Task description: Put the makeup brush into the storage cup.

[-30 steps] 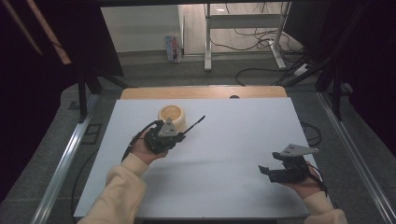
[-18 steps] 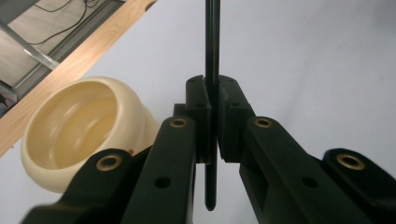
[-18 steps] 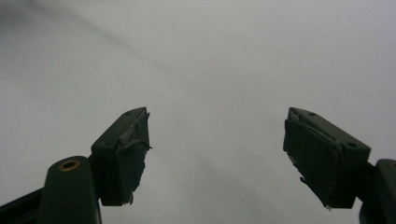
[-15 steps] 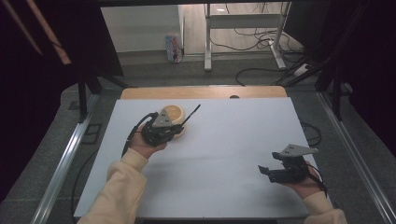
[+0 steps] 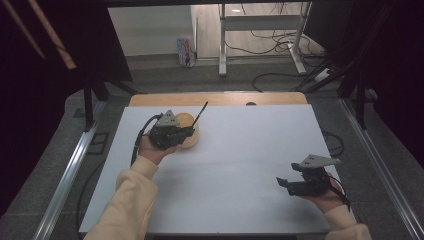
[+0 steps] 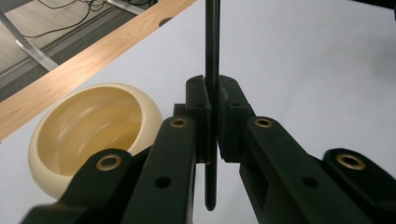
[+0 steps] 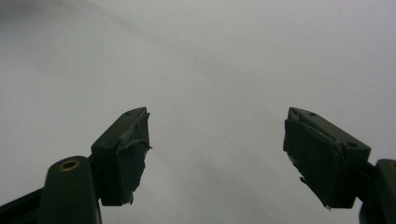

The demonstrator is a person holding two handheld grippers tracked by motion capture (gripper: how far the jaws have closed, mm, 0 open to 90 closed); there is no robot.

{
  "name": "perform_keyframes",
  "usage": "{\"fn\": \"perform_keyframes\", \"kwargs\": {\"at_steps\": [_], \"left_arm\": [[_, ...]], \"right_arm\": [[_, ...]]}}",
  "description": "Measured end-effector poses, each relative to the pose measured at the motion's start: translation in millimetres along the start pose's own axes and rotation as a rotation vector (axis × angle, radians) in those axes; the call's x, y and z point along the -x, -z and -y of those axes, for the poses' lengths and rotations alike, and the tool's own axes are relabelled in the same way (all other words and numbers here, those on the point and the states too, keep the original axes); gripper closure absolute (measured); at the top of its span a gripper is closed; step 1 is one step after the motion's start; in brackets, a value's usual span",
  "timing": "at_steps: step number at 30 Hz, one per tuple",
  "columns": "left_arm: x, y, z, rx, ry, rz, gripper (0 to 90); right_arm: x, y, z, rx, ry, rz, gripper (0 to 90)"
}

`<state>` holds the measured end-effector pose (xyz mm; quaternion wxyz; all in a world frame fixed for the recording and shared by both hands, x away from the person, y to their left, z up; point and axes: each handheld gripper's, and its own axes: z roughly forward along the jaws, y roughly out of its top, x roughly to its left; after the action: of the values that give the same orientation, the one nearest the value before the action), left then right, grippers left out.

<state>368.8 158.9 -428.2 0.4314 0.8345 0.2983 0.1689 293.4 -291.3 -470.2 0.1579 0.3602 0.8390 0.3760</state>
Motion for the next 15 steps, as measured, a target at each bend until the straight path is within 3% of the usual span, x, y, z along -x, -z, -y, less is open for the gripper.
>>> {"fn": "perform_keyframes", "kwargs": {"at_steps": [15], "left_arm": [[-18.0,-0.9,2.5,0.079,0.128,0.028,85.7]], "right_arm": [[-0.4,-0.9,0.3,-0.005,0.006,0.002,22.7]]}}
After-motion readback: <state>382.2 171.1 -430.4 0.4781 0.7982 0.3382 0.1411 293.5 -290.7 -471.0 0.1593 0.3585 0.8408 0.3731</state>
